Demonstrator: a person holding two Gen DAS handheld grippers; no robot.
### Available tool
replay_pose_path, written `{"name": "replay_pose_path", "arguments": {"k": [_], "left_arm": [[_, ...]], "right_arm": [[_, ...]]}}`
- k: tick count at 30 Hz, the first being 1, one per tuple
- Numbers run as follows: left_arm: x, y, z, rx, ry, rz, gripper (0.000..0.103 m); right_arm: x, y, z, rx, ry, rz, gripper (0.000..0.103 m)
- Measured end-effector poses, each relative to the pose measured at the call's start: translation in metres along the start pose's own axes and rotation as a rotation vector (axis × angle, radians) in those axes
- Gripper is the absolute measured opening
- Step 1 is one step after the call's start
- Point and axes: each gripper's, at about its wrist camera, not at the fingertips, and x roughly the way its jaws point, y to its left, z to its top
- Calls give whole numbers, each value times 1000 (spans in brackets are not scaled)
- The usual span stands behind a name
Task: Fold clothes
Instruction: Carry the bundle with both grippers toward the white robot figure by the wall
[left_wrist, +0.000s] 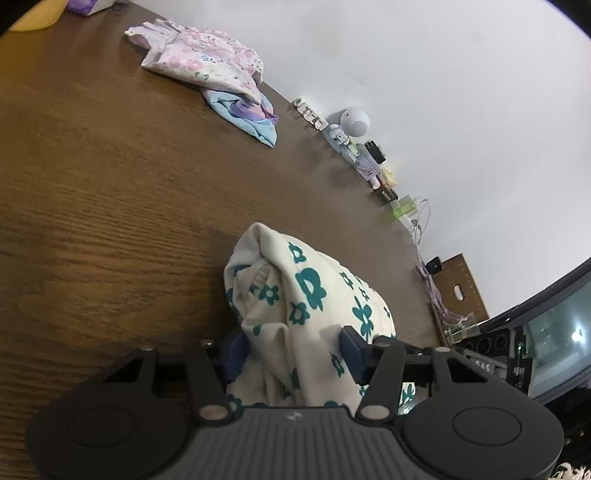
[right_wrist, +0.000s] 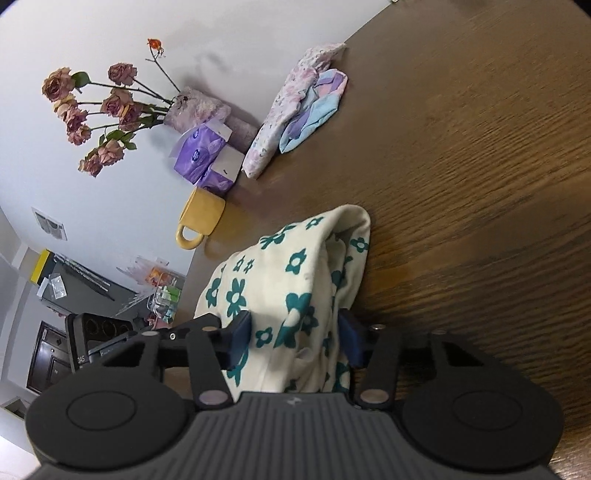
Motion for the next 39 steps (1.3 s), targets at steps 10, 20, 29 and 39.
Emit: {"name": "replay_pose_path", "arguments": {"k": [10, 20, 29, 39], "left_arm": [[2, -5, -7, -34, -55, -27, 39], [-19, -58, 6, 18, -169, -114, 37], [-29, -137, 55, 128, -279, -123, 37], [2, -207, 146, 131, -350, -115, 37]], "right_arm": [[-3, 12, 5, -66, -26, -21, 30], [-54, 69, 24, -292, -150, -62, 29], [-104, 127, 73, -458, -250, -82, 29], [-133, 176, 168, -511, -332, -137, 29]]}}
